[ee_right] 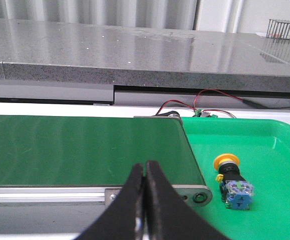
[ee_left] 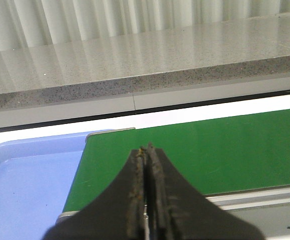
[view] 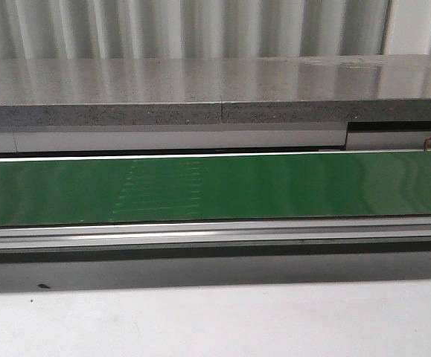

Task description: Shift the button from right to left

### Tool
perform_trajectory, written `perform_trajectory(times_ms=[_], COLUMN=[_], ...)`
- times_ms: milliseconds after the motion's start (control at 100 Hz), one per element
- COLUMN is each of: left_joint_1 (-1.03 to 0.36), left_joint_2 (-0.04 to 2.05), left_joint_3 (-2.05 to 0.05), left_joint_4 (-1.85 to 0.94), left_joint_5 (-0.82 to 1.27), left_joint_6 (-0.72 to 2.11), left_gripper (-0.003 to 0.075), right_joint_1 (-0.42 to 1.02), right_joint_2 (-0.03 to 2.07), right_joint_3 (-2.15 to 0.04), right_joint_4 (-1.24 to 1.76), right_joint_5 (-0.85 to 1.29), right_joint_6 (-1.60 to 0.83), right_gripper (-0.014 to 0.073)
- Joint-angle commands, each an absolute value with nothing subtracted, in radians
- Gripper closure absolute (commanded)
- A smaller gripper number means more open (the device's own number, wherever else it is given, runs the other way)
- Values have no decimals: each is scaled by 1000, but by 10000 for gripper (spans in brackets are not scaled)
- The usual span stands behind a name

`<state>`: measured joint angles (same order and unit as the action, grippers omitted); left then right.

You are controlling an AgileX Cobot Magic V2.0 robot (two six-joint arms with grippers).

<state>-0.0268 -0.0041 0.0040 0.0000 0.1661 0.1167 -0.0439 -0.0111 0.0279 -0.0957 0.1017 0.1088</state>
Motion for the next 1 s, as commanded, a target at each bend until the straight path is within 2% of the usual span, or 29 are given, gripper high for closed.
perform_trajectory(times_ms=[0,840,990], left_joint_1=[-26,-26,-26], left_joint_2=[-37,-37,-37], left_joint_3=[42,42,42], left_joint_4=[-8,-8,-8], left_joint_5=[87,87,87], left_joint_6=[116,116,116], left_gripper=[741,741,741], right_joint_1=[-44,-44,-44], right_joint_2=[-30,-30,-29], right_joint_3=[7,-1,-69], right_joint_4=[-107,-107,-107], right_joint_5=[18,19,88], right_joint_6=[106,106,106], right_gripper=[662,662,662])
